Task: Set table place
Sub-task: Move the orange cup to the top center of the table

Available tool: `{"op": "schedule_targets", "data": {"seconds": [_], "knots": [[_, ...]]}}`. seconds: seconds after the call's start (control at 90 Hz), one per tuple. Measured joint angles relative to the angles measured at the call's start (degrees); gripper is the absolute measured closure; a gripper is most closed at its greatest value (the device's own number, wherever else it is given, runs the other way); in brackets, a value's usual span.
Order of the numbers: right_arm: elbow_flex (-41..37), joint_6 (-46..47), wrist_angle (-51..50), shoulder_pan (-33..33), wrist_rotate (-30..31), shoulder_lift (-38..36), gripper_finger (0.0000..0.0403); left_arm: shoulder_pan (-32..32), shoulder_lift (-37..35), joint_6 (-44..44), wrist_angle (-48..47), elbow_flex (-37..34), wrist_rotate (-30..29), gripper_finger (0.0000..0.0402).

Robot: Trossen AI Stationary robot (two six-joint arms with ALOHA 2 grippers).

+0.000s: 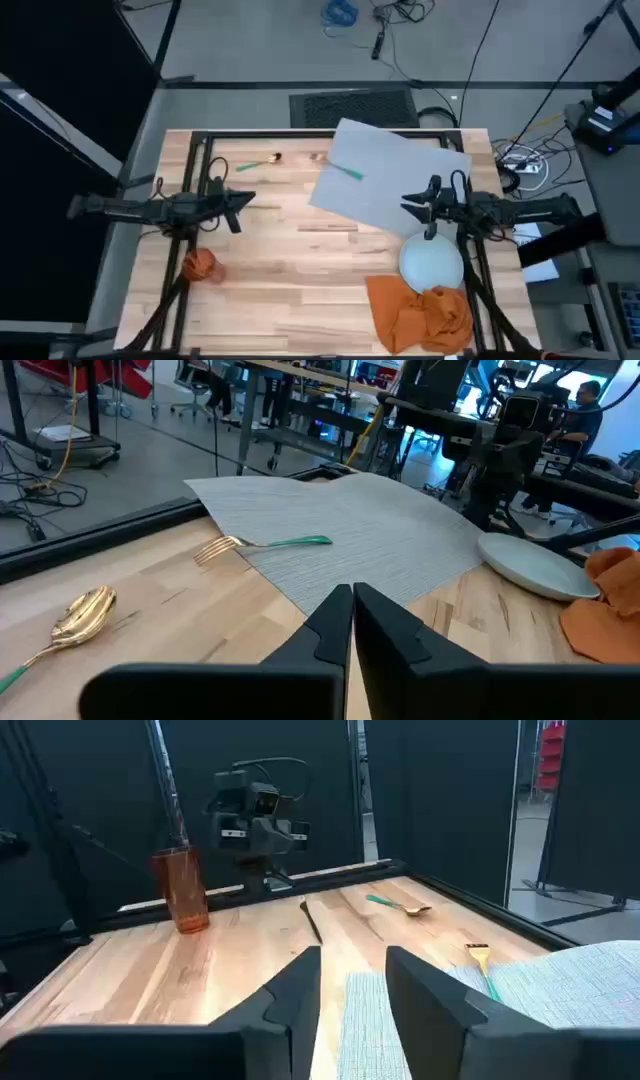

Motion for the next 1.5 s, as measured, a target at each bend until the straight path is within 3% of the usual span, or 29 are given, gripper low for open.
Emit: {"op": "schedule_targets", "data": {"seconds": [0.544,1.022,1.289,1.5], "knots": [[0.0,3.1,0.0,0.0,-0.1,0.0,0.0300,0.0,0.0,-1.7,-0.1,0.0,0.1,0.0402],[0.0,-1.6,3.9,0.0,0.2,0.0,0.0300,0.0,0.4,1.4,0.5,0.4,1.4,0.0402],[7.9,-8.0,3.9,0.0,4.7,1.6,0.0300,0.0,2.6,10.6,-2.4,11.1,-1.4,0.0402],[19.0,-8.4,-2.0,0.0,4.6,12.3,0.0300,1.0,13.6,12.6,-13.5,25.9,-1.8,0.0402]]}}
